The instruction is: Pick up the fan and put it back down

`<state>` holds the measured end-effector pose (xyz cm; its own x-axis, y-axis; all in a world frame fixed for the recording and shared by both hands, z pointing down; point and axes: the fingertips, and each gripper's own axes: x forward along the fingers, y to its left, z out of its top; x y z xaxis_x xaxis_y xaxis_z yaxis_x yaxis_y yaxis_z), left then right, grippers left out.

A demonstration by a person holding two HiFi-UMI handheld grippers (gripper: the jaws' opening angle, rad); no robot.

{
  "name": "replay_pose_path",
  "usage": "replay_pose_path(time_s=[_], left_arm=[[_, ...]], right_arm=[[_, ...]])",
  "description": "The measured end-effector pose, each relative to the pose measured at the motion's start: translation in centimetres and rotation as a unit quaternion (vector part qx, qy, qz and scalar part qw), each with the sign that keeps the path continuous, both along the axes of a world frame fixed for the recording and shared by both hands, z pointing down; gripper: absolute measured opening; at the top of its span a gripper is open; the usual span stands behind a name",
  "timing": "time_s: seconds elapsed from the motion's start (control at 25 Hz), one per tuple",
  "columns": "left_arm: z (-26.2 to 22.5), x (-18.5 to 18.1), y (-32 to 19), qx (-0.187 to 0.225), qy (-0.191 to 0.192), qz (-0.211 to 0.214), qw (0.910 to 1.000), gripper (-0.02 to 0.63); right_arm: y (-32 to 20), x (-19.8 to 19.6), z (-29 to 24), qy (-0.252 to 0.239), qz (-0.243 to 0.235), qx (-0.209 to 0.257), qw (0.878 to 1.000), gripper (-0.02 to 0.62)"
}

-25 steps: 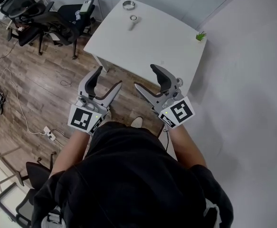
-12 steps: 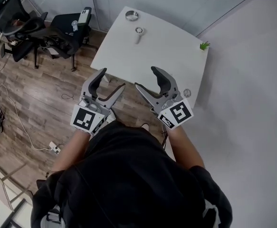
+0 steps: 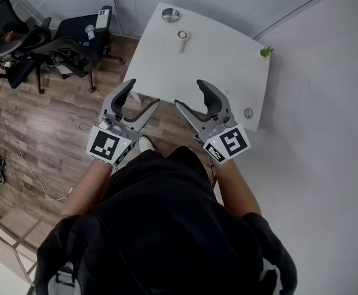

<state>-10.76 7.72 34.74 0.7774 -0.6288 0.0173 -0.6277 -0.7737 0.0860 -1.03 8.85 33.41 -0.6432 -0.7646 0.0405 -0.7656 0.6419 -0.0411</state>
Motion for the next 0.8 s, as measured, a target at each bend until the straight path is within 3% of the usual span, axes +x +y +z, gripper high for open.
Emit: replay_pose_path(time_s=[0.44,0.8], left_arm=[[0.8,0.6,-2.8,-0.008,0.006,0.015,0.9998,0.316],[0.2,4.1,-7.6,0.005,0.0,0.025,0.9997,0.311]], right_arm=[[-2.0,0.7,1.2,0.003,0.02,-0.011,1.0,0.311],[-7.3,4.2,2.1,-0.012,0.028,-0.012,0.999,0.31]])
